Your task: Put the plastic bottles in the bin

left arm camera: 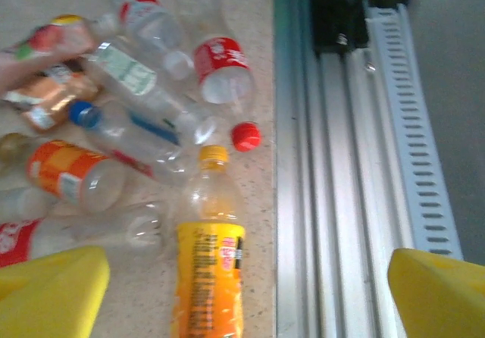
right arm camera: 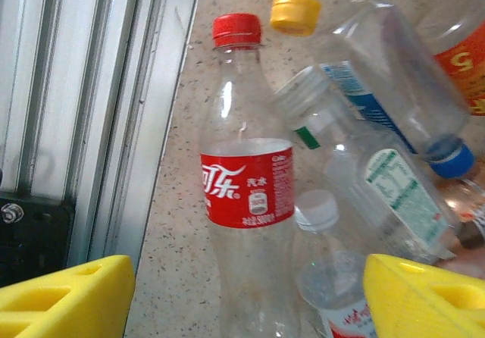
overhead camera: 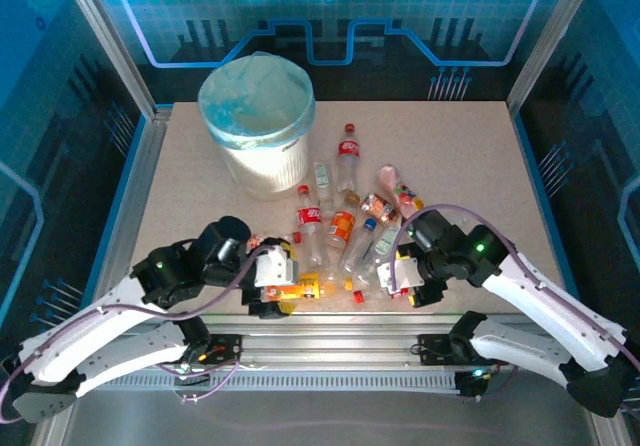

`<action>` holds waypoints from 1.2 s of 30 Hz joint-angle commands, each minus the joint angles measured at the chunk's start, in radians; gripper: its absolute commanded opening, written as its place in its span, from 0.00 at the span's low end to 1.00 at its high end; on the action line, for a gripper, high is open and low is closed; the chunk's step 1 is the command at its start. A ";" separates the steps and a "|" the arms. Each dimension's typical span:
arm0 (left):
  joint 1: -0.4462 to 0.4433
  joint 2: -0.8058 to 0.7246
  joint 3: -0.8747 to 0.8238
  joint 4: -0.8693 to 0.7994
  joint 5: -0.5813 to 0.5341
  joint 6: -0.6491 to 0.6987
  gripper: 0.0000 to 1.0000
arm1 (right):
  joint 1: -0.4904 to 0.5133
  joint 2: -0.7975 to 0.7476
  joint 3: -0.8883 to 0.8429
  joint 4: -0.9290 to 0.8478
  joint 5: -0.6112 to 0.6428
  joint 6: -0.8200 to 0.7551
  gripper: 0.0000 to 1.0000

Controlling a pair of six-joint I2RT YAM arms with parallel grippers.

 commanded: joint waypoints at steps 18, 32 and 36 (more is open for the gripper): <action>-0.051 0.006 -0.067 0.044 0.002 0.085 0.99 | 0.042 0.087 -0.261 0.335 0.096 0.055 0.78; -0.052 -0.017 -0.071 0.041 -0.016 0.085 0.99 | 0.084 0.202 -0.291 0.441 0.082 0.035 0.72; -0.052 -0.026 -0.072 0.042 -0.023 0.090 0.99 | 0.084 0.223 -0.307 0.470 0.084 0.014 0.72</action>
